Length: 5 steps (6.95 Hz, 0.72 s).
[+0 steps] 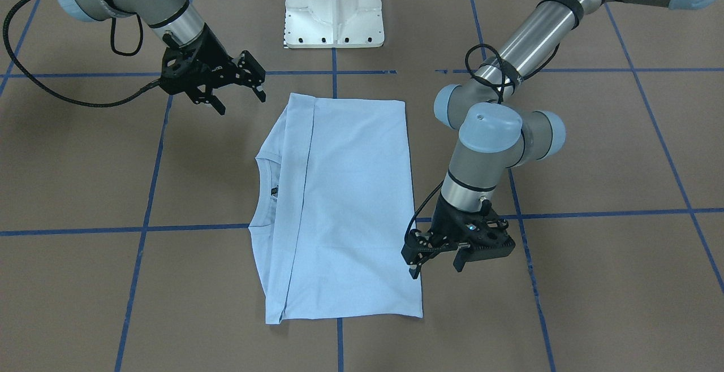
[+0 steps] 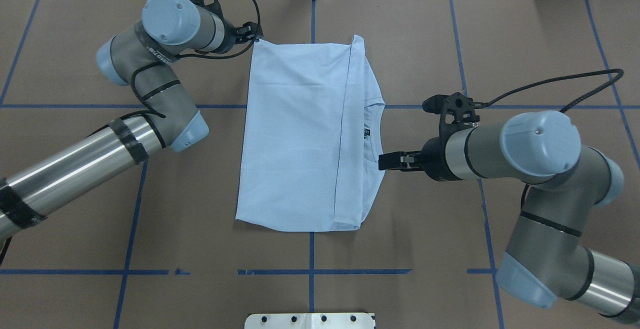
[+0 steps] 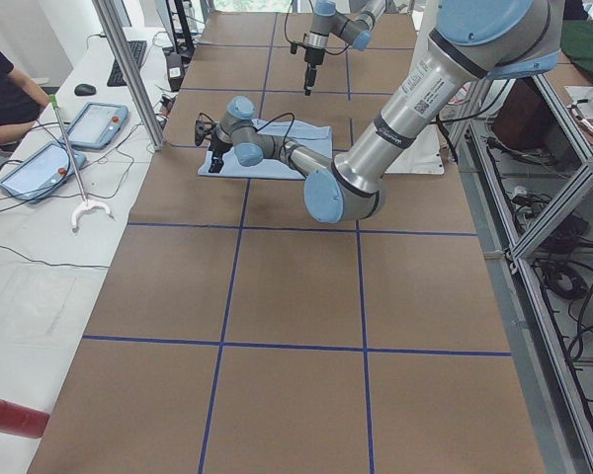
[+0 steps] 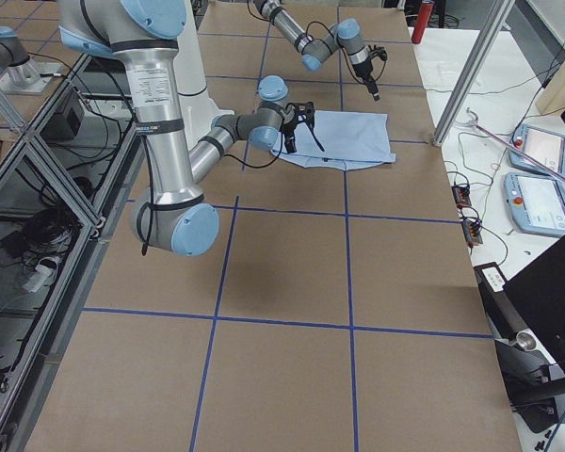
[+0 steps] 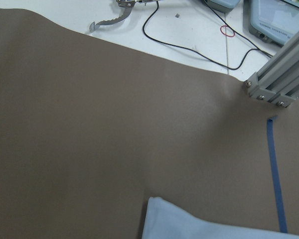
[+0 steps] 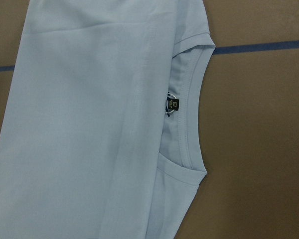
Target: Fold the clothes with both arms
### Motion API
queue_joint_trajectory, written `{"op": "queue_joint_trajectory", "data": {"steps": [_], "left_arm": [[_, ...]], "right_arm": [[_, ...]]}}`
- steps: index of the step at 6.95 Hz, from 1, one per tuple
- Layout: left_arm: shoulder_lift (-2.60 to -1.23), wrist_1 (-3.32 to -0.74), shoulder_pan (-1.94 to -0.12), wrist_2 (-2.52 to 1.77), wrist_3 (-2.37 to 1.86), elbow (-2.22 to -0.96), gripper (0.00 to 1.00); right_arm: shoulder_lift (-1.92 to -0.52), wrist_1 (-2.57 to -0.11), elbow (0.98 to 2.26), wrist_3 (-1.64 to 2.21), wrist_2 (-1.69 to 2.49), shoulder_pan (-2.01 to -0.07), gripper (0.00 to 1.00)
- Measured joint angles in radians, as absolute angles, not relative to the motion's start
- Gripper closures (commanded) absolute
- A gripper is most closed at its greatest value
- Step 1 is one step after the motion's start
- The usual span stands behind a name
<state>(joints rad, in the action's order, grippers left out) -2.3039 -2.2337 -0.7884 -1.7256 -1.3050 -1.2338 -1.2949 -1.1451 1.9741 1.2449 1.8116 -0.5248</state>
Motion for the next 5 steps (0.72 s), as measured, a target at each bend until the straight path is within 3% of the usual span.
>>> {"op": "queue_joint_trajectory", "data": {"steps": [2, 5], "left_arm": [[-2.187, -2.123, -0.782, -1.757, -1.301, -1.461, 0.0], [-2.104, -2.037, -0.773, -1.775, -1.306, -1.636, 0.0]], "right_arm": [[-1.17, -1.255, 1.904, 1.138, 1.67, -0.451, 0.0], [-1.089, -1.293, 1.838, 0.864, 1.547, -0.352, 0.0]]}}
